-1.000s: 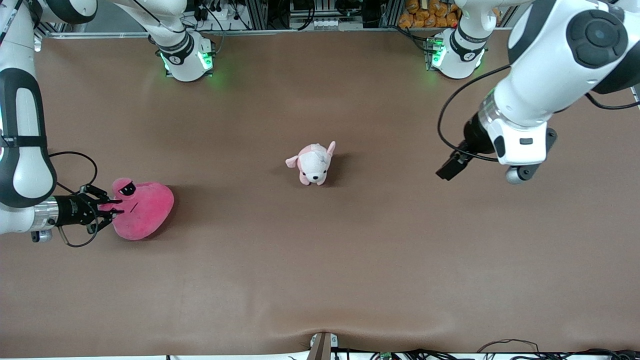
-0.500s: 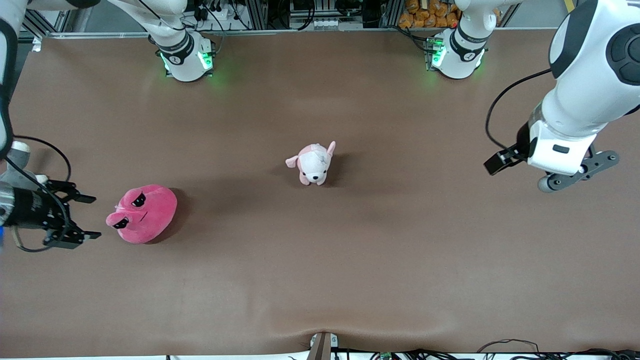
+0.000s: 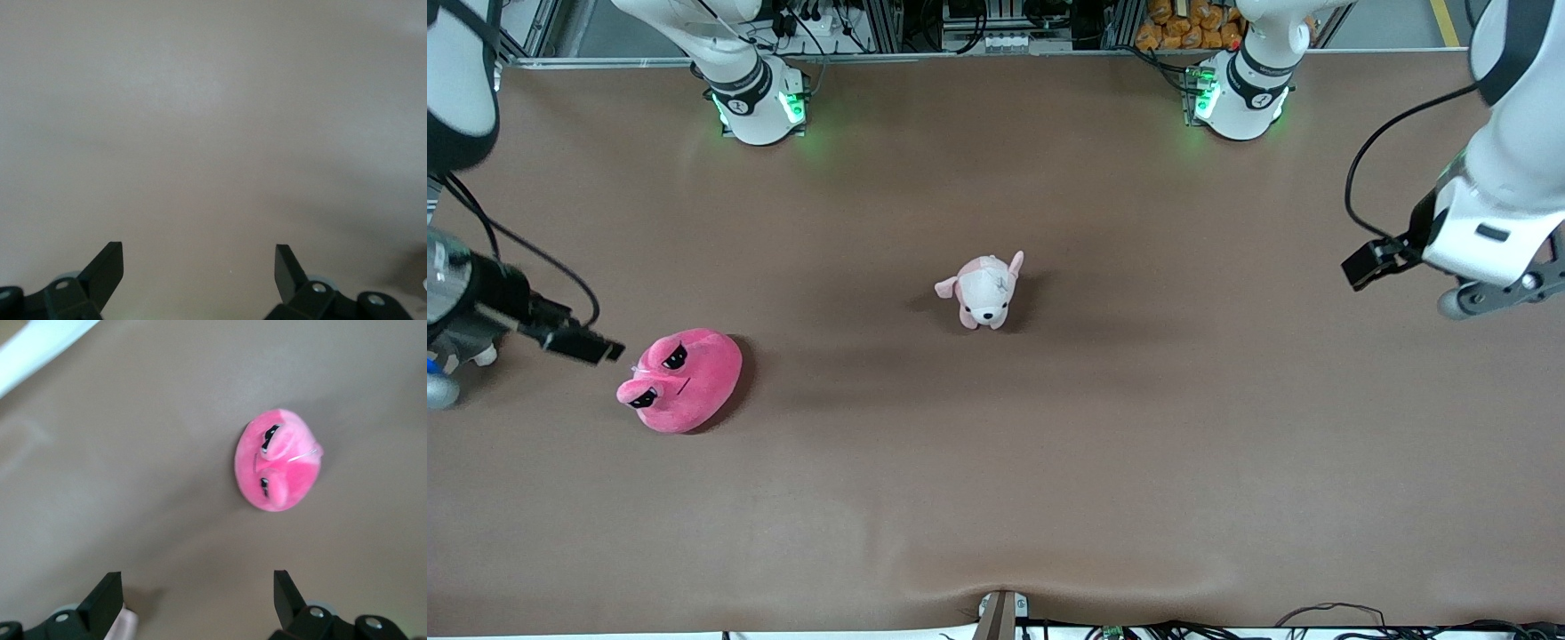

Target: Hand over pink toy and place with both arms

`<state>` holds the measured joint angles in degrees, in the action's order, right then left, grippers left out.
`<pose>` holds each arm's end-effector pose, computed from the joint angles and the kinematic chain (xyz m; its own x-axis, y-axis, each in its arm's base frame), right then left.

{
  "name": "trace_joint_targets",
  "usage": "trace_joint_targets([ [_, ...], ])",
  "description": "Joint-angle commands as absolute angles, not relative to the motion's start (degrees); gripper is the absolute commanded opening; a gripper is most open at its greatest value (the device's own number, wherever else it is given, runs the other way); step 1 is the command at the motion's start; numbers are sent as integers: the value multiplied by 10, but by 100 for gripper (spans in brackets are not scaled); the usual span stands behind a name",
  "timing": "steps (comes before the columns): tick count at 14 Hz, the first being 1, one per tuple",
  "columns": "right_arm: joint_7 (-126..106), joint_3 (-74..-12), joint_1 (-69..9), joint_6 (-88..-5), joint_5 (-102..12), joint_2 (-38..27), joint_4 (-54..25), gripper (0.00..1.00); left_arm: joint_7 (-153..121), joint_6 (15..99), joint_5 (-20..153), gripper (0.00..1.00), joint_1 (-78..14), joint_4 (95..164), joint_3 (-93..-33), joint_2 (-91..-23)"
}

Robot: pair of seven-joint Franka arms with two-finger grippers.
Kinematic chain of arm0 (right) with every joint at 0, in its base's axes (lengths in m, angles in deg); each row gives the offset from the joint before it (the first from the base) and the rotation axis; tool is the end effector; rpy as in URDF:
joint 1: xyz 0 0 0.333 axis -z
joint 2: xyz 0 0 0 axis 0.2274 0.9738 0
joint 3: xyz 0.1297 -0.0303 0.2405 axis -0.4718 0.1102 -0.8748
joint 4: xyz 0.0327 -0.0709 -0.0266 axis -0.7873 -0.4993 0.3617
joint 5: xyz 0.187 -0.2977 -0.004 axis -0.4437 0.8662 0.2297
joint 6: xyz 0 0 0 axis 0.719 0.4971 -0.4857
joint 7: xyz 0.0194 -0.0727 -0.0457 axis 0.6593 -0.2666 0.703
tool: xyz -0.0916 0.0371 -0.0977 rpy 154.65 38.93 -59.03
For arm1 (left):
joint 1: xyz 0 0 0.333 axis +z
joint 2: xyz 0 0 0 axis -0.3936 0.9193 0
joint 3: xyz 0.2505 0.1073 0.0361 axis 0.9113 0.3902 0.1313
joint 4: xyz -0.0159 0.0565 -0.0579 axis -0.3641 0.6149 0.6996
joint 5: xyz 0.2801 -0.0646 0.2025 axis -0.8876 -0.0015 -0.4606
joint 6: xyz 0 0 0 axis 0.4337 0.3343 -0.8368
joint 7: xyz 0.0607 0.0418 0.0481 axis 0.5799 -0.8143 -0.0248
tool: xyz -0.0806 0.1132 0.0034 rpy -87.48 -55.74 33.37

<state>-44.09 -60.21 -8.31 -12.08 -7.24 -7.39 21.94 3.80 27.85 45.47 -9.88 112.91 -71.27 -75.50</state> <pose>0.5865 0.0463 0.5383 0.9209 -0.3841 -0.0662 -0.3868 -0.9216 -0.0328 0.5319 -0.0801 0.5415 0.9715 0.2337 0.0398 0.2371 -0.9593 -0.1532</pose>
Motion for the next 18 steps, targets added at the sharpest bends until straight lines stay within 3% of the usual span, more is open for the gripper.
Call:
trace_joint_targets([
  [1, -246, -600, -109, -99, 15, -116, 212, 100, 6, 264, 512, 100, -183, 1186, -607, -822],
  [5, -104, -596, -81, -41, -9, -181, 168, 100, 3, 257, 533, 100, -283, 1272, -497, -899],
  [10, -105, -593, -44, -175, -73, -329, -71, 100, 2, 293, 533, 100, -324, 1367, -458, -973],
  [18, -101, -593, -37, -188, -72, -322, -55, 100, -12, 311, 526, 100, -313, 1384, -458, -990],
])
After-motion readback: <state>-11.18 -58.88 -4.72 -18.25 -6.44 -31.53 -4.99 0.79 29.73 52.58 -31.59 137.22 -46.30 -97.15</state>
